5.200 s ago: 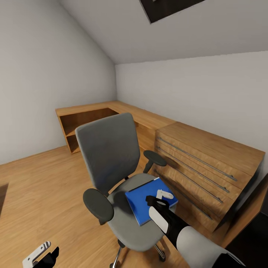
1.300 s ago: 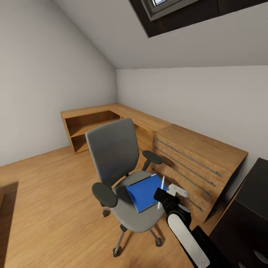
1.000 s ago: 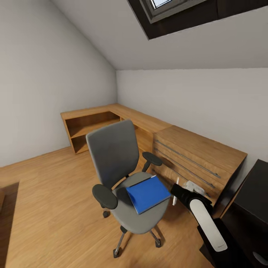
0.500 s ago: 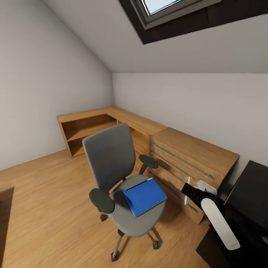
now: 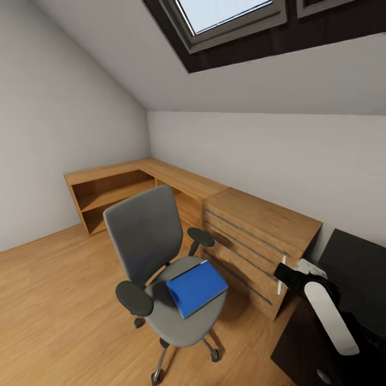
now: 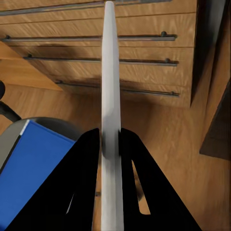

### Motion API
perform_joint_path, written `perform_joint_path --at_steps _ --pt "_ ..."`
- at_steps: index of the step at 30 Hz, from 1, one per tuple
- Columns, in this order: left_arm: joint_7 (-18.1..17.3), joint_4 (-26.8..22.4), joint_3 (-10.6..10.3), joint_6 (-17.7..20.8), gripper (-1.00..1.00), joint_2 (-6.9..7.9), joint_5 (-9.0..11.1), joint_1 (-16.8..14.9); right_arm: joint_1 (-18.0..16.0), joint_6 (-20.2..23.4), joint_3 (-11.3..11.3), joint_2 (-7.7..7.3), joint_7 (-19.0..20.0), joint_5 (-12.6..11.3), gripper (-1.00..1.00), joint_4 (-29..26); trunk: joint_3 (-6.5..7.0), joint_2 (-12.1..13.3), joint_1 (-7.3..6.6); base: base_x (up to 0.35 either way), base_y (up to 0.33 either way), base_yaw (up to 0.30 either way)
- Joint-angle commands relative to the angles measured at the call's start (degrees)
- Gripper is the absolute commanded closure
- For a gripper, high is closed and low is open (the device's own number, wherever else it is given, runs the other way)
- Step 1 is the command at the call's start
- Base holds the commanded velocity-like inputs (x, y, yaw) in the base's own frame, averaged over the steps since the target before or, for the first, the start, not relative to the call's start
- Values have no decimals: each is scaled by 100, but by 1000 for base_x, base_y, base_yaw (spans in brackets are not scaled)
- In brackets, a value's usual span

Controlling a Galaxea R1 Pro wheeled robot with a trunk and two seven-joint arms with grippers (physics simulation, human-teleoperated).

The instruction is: In the bedroom, organize the workspace by keeping the computer under the desk, ensuring the monitor is on the desk, placing the keyboard on the desk next to the monitor, placing the mouse on the desk next to the keyboard, moving the folder from the swivel chair onto the desk next to the mouse, stacking the notebook on top of the folder with the pen on top of the notebook, and positioning the swivel chair next to the desk.

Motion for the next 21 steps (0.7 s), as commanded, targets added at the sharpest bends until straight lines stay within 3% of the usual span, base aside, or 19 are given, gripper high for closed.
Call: perform_joint_path --at_steps 1,6,9,14,21 --pt "41 -7 -38 -26 -100 5 59 2 -6 16 -1 -6 -42 -43 100 -5 21 38 -22 0 0 -179" --pt "42 -2 -38 -47 -100 5 52 1 -6 42 -17 -2 -22 -43 100 -6 144 239 -132 0 0 -179" --pt "46 17 -38 -346 -100 5 46 1 -6 54 -10 -1 -16 -43 100 -6 213 359 -198 0 0 -124" --pt "49 35 -40 -663 -100 1 34 1 -6 54 -38 0 -15 -42 100 -5 310 560 -308 0 0 -29" --pt "49 36 -55 -696 -100 -3 19 1 -6 53 -46 5 -15 -37 100 -5 436 841 -462 0 0 -1"
